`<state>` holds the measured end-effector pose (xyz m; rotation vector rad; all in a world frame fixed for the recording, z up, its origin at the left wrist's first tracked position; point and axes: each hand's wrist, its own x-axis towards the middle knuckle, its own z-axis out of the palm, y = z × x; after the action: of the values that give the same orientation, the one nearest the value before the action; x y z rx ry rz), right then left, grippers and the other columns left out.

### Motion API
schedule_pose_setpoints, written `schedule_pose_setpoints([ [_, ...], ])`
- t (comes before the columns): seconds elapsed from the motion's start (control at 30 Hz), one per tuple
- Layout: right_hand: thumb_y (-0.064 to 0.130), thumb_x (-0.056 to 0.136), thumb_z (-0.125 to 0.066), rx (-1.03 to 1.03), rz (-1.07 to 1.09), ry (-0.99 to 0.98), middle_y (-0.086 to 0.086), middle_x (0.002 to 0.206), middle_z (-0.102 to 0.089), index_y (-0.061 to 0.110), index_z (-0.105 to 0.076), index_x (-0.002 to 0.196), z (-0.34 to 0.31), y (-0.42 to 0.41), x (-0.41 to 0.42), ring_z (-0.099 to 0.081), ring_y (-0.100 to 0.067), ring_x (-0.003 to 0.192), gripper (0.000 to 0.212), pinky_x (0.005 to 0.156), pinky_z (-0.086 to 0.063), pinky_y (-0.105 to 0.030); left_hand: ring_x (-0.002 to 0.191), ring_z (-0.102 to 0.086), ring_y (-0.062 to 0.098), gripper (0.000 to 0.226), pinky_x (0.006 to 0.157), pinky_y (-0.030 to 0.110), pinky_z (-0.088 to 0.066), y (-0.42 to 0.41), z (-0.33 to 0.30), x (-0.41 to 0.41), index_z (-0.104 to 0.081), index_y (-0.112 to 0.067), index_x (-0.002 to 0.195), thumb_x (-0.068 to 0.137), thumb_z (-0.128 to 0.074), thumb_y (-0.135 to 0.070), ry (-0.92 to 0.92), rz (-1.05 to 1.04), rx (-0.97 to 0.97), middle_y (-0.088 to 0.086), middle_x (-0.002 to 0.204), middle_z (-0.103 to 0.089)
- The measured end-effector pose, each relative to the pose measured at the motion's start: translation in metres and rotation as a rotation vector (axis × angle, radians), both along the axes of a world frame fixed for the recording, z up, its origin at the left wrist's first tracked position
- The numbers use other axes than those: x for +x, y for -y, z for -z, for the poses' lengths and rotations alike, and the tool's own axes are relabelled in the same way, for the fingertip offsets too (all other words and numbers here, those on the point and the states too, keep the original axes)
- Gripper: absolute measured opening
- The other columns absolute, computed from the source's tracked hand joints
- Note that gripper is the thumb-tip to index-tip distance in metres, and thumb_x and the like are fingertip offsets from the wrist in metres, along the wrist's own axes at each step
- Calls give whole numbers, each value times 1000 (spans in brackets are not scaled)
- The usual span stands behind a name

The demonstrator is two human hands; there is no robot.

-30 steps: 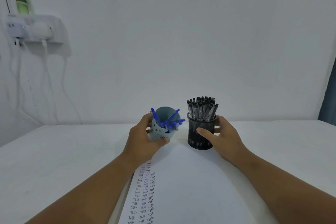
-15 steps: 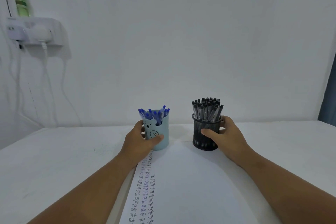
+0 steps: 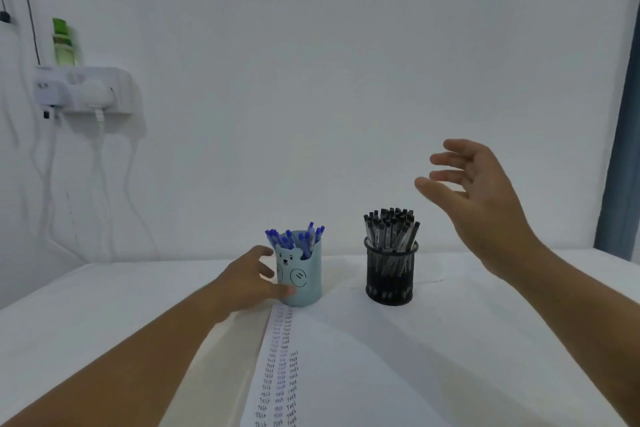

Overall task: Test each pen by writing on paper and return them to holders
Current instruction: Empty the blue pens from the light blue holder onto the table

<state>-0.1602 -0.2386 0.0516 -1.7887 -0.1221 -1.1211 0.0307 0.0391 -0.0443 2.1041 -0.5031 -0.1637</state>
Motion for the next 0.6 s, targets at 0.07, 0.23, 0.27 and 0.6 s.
schedule_pose_setpoints([
  [0.07, 29, 79, -83, -21, 12, -62, 10, 125, -59, 31, -44, 135, 7, -4, 4, -61, -8, 113, 68, 91, -51, -30, 107, -64, 13, 91, 91, 33, -51, -1, -3, -1, -41, -28, 143, 68, -94, -35, -25, 12, -35, -3, 125, -60],
  [0.23, 26, 68, -92, -3, 70, -321, 7, 137, -45, 29, -34, 144, 66, -7, 36, -51, -13, 119, 96, 93, -45, -29, 107, -68, 17, 86, 87, 35, -59, 16, 8, -11, -54, -23, 130, 57, -99, -31, -45, 20, -186, 0, 120, -68],
  [0.27, 24, 66, -93, 8, 75, -340, 6, 137, -45, 29, -34, 143, 78, -5, 41, -52, -14, 119, 97, 91, -44, -26, 106, -68, 17, 86, 88, 38, -60, 19, 12, -12, -56, -22, 128, 53, -99, -34, -30, -8, -217, 0, 118, -69],
  [0.6, 19, 73, -89, 92, 105, -369, 5, 120, -63, 29, -31, 140, 114, 13, 59, -65, -4, 89, 90, 75, -52, -26, 96, -70, 16, 64, 73, 27, -54, 8, 15, -9, -62, -23, 123, 68, -93, -19, 147, -143, -269, -7, 115, -69],
])
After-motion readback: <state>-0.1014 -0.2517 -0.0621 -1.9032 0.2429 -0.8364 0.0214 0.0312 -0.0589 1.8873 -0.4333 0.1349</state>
